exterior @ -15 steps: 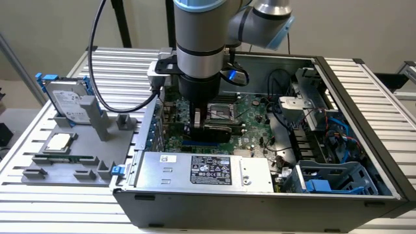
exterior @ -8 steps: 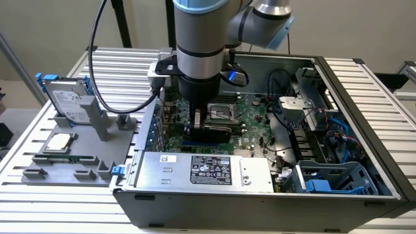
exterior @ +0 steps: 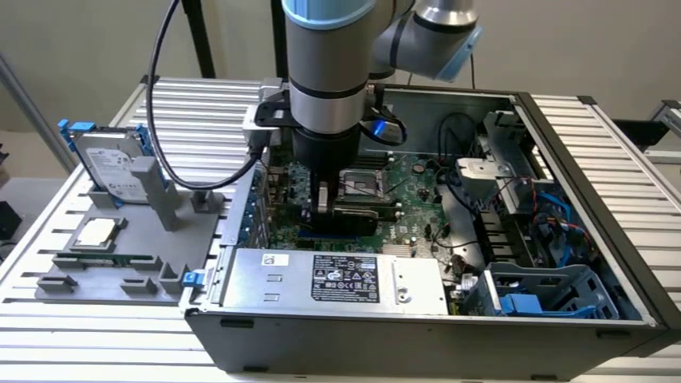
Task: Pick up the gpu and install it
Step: 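Insert the gpu into the slot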
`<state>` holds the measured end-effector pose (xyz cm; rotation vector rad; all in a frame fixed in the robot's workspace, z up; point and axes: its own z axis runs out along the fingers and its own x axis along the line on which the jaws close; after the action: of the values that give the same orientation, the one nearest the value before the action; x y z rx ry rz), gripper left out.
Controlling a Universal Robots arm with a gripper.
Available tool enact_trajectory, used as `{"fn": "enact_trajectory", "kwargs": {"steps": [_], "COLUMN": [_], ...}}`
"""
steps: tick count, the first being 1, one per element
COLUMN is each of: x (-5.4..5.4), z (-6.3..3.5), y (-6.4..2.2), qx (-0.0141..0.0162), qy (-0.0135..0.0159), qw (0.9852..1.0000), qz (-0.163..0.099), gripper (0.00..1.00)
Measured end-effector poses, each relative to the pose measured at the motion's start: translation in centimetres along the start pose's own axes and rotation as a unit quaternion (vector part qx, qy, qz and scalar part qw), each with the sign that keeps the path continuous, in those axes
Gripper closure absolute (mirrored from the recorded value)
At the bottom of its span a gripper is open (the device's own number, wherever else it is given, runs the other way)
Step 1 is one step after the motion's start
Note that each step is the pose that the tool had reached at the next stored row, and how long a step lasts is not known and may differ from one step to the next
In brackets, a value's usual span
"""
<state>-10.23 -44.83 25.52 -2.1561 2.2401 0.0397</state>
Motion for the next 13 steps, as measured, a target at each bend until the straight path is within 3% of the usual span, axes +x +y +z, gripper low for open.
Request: {"fn": "enact_trajectory", "kwargs": {"steps": [13], "x": [-0.25], "z": [0.23], "y": [0.01], "qx": [0.0], "qy": [0.0], "qw": [1.0], "qz": [0.0], "gripper": [1.0]}}
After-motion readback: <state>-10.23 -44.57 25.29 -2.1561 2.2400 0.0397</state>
